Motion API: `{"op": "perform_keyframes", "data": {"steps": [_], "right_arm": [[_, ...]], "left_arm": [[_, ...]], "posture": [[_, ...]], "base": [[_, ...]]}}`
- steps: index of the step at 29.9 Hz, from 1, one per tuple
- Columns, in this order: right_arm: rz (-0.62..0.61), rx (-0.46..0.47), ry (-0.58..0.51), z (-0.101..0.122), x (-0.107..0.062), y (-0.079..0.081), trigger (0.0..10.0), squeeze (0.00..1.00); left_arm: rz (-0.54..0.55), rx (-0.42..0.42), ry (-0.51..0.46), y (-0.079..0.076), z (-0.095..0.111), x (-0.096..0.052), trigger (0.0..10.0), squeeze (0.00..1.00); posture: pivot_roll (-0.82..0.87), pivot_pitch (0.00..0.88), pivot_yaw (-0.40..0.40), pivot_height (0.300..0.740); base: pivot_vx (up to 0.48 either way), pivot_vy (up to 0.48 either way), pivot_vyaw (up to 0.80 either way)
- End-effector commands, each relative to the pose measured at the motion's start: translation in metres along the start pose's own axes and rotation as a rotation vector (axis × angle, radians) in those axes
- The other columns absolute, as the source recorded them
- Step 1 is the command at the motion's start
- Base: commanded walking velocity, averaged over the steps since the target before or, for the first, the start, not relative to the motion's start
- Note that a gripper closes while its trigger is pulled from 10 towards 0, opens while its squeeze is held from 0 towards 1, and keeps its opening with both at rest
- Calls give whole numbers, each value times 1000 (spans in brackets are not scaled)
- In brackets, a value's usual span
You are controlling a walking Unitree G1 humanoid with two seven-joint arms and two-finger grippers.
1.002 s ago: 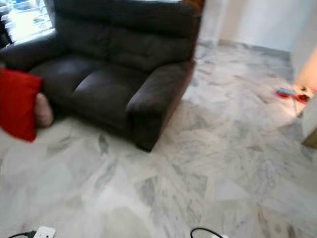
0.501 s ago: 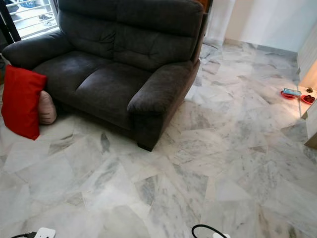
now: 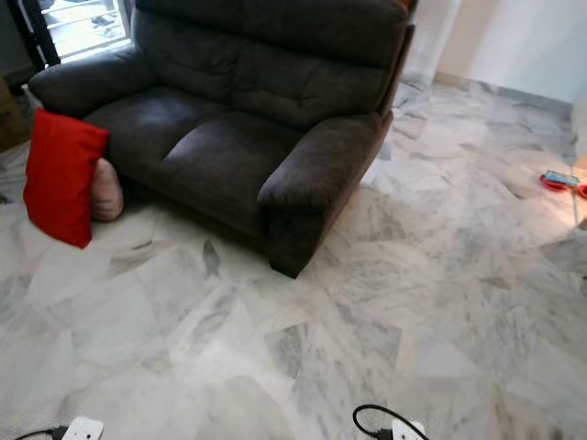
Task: Move the pillow to the sofa from floor
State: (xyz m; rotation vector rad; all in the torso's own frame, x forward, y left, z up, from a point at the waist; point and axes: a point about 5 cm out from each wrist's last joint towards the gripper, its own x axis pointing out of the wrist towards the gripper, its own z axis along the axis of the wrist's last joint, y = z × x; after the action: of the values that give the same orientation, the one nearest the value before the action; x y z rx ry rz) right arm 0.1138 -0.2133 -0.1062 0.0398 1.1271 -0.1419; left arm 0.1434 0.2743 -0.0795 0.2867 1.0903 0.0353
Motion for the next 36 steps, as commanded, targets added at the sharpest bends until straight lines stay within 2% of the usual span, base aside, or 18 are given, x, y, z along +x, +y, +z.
{"op": "perform_keyframes", "data": {"steps": [1,33,36], "right_arm": [[-8,17,-12,3,0,-2,10000,0],[-16,28,-11,3,0,-4,10000,0],[-16,18,0,3,0,-3,10000,0]], "left_arm": [[-7,1,12,-1,-3,0,10000,0],[-8,-6,11,-2,-3,0,10000,0],[-9,-4,12,-2,-3,0,10000,0]], "posture": [[14,33,-57,740],[16,43,-62,740],[16,39,-60,740]], "base": [[0,364,0],[0,424,-14],[0,435,-608]]}}
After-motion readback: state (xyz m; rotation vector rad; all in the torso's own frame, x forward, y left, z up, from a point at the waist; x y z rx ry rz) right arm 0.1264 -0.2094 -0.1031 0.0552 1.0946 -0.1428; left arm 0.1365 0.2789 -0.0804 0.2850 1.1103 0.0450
